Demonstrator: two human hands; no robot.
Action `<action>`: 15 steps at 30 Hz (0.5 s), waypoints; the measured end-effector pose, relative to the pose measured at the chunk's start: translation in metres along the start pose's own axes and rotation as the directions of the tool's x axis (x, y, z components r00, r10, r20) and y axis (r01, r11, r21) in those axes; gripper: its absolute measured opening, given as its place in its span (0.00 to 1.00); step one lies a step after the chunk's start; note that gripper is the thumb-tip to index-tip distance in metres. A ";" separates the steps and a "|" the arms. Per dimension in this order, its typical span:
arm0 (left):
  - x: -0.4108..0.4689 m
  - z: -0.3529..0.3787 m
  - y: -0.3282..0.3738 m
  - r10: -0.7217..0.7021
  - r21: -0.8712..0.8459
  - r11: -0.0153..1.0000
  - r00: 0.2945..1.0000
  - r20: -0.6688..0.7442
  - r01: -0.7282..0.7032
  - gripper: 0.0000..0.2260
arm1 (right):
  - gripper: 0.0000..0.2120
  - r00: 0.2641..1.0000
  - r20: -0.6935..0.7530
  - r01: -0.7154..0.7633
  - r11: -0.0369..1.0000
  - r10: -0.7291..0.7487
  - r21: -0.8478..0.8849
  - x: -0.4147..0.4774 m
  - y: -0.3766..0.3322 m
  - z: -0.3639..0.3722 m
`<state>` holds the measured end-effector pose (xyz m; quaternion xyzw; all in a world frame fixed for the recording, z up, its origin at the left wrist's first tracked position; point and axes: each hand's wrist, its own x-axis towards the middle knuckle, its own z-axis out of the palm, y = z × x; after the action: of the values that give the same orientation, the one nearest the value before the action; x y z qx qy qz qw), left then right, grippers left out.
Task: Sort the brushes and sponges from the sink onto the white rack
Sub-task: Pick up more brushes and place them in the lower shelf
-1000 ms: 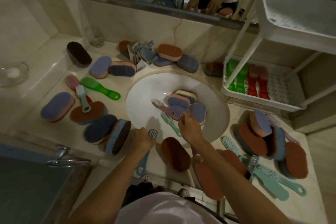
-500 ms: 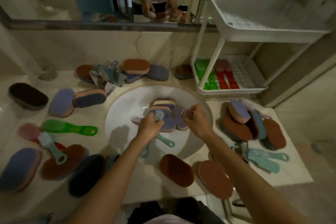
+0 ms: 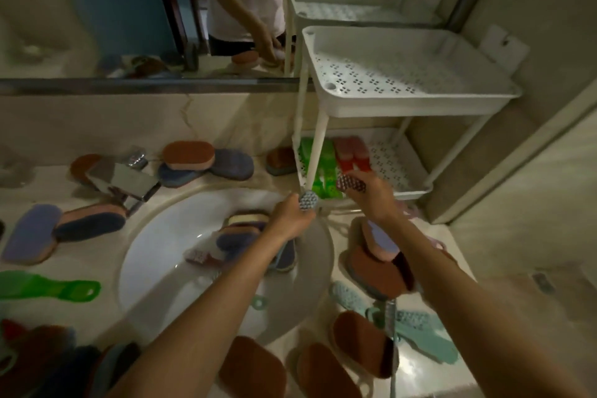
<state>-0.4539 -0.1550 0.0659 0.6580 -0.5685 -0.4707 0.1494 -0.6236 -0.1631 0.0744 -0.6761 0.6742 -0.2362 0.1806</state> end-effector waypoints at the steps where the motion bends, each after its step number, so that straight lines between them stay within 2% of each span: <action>1: 0.004 0.003 0.004 -0.007 -0.005 1.000 1.000 -0.018 0.007 0.16 | 0.15 0.999 0.034 0.034 0.999 -0.033 -0.016 0.012 0.006 0.003; 5: 0.018 0.010 0.007 -0.030 -0.005 1.000 0.996 -0.087 0.030 0.14 | 0.16 0.972 0.185 0.152 0.988 -0.143 -0.033 0.051 0.020 0.022; 8: 0.023 0.014 0.006 -0.043 -0.026 0.999 0.991 -0.123 0.041 0.12 | 0.15 0.918 0.334 0.235 0.971 -0.212 -0.031 0.062 0.024 0.033; 15: 0.022 0.017 0.001 -0.069 -0.069 0.996 0.976 -0.204 0.056 0.12 | 0.12 0.862 0.461 0.192 0.977 -0.212 0.090 0.061 0.032 0.045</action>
<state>-0.4698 -0.1687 0.0482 0.7158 -0.5139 -0.4219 0.2132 -0.6262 -0.2284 0.0235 -0.7759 0.5311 -0.0976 0.3262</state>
